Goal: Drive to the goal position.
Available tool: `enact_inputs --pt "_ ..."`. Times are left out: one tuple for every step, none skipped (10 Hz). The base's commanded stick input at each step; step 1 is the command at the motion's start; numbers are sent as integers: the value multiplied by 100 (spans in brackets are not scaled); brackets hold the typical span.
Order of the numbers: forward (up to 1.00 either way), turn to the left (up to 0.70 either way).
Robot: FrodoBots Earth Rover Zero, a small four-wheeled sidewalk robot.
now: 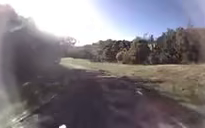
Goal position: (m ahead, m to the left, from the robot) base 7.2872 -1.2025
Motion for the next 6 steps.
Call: enact_inputs --pt "100 1" --pt "100 1" --pt "100 1" --pt "100 1" --pt "100 1" --pt "100 1"
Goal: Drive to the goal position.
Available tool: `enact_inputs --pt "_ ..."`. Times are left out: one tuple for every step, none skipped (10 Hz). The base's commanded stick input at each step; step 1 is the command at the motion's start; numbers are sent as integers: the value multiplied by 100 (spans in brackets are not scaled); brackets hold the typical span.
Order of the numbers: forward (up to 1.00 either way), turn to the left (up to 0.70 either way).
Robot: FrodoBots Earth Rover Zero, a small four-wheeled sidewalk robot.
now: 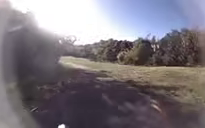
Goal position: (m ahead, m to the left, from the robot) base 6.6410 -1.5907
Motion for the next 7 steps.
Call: enact_inputs --pt "100 1" --pt "100 1" --pt "100 1" --pt "100 1" --pt "100 1" --pt "100 1" --pt "100 1"
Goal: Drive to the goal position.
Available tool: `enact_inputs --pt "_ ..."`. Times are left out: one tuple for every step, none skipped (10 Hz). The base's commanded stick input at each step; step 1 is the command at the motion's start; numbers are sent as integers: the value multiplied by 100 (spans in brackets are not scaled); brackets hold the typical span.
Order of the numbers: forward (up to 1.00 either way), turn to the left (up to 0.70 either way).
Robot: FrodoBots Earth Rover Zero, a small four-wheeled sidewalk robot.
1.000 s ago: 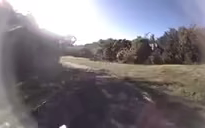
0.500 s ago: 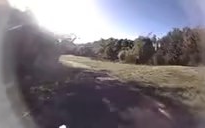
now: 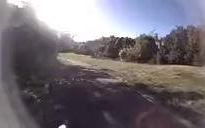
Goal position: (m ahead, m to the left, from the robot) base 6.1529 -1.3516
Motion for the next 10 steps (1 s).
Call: enact_inputs --pt "100 1" --pt "100 1" --pt "100 1" --pt "100 9" --pt "100 21" --pt "100 23" --pt "100 26" --pt "100 27" --pt "100 9" --pt "100 1"
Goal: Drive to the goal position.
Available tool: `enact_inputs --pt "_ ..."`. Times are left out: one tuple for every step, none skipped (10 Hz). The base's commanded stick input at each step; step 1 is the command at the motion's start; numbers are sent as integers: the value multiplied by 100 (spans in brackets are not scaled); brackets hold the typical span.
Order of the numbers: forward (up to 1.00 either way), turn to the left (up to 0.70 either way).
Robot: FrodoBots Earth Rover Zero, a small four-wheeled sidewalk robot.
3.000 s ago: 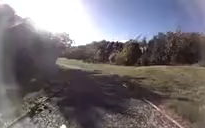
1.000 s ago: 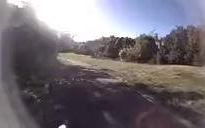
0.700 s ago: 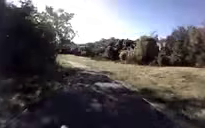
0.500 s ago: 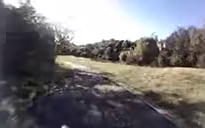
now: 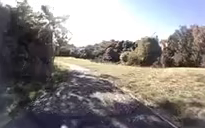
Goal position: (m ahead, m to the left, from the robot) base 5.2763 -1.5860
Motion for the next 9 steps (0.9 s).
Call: enact_inputs --pt "100 1" --pt "100 1" --pt "100 1" --pt "100 1" --pt "100 1" --pt "100 1" --pt "100 1" --pt "100 1" --pt "100 1"
